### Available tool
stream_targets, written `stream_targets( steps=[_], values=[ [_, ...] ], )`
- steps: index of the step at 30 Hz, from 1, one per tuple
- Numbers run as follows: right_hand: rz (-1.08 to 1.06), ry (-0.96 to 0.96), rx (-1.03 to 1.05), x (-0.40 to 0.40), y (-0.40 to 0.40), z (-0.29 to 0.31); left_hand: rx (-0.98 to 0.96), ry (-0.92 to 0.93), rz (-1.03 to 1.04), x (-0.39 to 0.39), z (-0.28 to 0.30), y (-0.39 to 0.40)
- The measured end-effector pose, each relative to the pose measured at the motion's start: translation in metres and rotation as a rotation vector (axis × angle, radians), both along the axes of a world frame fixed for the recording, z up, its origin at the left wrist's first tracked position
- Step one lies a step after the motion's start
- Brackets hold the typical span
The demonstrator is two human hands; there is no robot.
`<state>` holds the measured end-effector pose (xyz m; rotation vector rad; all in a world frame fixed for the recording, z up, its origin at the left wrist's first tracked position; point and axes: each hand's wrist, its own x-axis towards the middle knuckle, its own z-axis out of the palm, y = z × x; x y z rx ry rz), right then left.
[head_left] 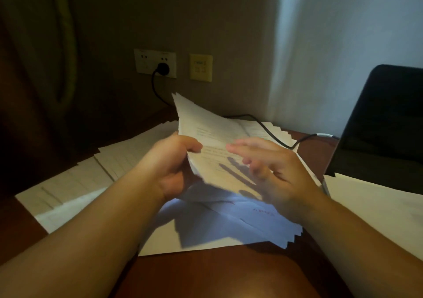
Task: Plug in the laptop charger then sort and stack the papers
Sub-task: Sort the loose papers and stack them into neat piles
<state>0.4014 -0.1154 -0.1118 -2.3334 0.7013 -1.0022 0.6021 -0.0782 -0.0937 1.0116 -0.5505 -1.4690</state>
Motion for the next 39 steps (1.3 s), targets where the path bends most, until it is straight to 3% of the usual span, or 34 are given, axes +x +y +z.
stream_targets(
  steps=[5,11,14,21,26,30,33,39],
  values=[
    [-0.166,-0.164,0.253,0.0,-0.003,0.009,-0.219,-0.157,-0.009,0.002,0.01,0.009],
    [-0.435,-0.318,0.459,0.002,-0.02,0.003,-0.406,-0.201,-0.071,0.0,0.02,0.017],
    [-0.471,-0.431,0.57,-0.005,-0.025,0.002,-0.448,-0.241,-0.057,0.001,0.02,0.019],
    [-0.438,-0.539,0.363,-0.008,-0.014,0.009,-0.445,-0.333,0.189,0.002,0.013,0.015],
    [-0.383,-0.572,0.203,-0.002,-0.005,0.006,-0.508,-0.508,0.457,-0.003,0.006,0.012],
    [-0.355,-0.643,0.168,0.0,-0.004,0.006,-0.545,-0.483,0.512,-0.004,0.003,0.01],
    [-0.38,-0.53,0.227,0.0,-0.008,0.002,-0.515,-0.616,0.508,-0.006,-0.006,0.005],
    [-0.436,-0.32,0.366,0.001,-0.016,-0.003,-0.434,-0.667,0.539,-0.012,-0.023,-0.001]
  ],
)
